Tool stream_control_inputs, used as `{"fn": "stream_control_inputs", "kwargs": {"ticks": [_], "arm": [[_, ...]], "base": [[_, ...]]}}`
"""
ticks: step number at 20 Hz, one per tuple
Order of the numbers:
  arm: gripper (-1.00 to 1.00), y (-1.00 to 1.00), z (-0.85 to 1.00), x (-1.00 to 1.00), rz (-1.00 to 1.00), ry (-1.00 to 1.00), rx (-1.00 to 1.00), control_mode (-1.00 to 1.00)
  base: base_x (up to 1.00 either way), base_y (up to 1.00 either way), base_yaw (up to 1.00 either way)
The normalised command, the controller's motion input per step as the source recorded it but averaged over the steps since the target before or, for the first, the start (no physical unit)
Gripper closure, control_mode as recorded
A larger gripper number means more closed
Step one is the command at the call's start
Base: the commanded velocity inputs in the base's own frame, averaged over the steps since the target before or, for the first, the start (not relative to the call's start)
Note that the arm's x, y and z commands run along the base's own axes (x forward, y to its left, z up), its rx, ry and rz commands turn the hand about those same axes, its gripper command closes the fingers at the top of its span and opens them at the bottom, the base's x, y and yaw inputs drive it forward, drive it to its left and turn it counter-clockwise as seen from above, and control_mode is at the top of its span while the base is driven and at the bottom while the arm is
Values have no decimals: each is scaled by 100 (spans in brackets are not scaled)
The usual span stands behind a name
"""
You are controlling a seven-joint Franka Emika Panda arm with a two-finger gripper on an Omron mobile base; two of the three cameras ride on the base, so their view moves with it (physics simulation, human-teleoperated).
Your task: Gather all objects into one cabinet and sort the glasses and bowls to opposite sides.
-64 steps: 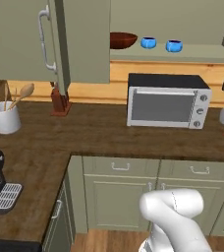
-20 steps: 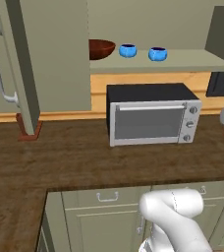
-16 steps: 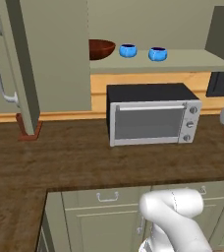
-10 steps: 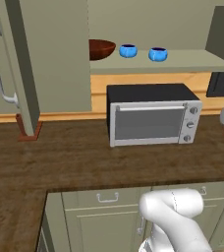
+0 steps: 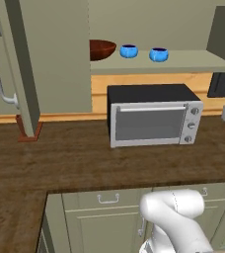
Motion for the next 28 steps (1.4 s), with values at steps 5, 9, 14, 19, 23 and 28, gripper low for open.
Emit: {"fn": "stream_control_inputs", "kwargs": {"ticks": [5,9,14,19,23,28], "arm": [[100,0,98,0,0,0,0,-100],[100,0,46,1,0,-5,-3,-100],[100,-4,-2,35,0,-21,-4,-100],[100,-3,14,58,0,-29,-4,-100],[100,0,13,55,-3,-17,-11,-100],[100,-16,-8,98,-3,0,-8,-100]], "base": [[0,0,0],[0,0,0],[0,0,0],[0,0,0],[0,0,0],[0,0,0]]}}
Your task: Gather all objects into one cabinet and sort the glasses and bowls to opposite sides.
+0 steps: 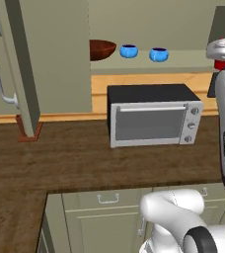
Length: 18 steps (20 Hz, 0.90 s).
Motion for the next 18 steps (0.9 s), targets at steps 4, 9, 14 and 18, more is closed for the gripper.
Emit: {"fn": "stream_control_inputs", "kwargs": {"ticks": [4,9,14,18], "arm": [[100,-17,0,96,-4,0,-6,-100],[100,-8,-13,68,-4,0,-1,-100],[100,-22,-10,65,-6,0,10,-100],[100,-17,-16,78,0,0,2,-100]], "base": [[0,0,0],[0,0,0],[0,0,0],[0,0,0]]}}
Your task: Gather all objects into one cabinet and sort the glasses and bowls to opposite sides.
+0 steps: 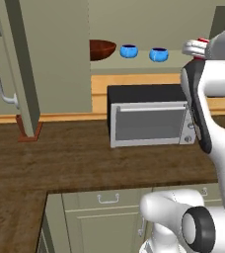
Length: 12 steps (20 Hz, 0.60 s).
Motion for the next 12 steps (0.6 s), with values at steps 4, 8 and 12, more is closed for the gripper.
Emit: {"fn": "stream_control_inputs", "kwargs": {"ticks": [4,8,12], "arm": [[100,-1,-25,84,0,0,0,-100],[100,-10,-16,78,0,0,0,-100],[100,-26,-8,63,0,0,0,-100]], "base": [[0,0,0],[0,0,0],[0,0,0]]}}
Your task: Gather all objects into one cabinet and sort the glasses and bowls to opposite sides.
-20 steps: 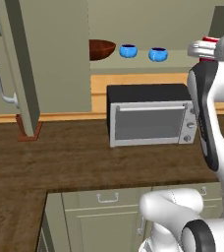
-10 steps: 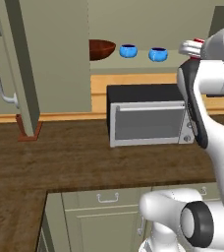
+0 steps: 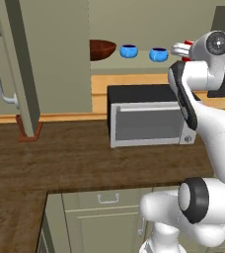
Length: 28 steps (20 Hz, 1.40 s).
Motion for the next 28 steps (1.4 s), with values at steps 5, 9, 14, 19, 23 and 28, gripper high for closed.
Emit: {"fn": "stream_control_inputs", "kwargs": {"ticks": [5,9,14,19,23,28], "arm": [[100,-20,-6,51,0,0,0,-100],[100,-8,-11,46,0,0,0,-100],[100,0,-17,32,0,0,0,-100],[100,0,0,7,0,0,0,-100],[100,0,0,0,0,0,0,-100],[-100,4,-13,0,0,7,3,-100]], "base": [[0,0,0],[0,0,0],[0,0,0],[0,0,0],[0,0,0],[0,0,0]]}}
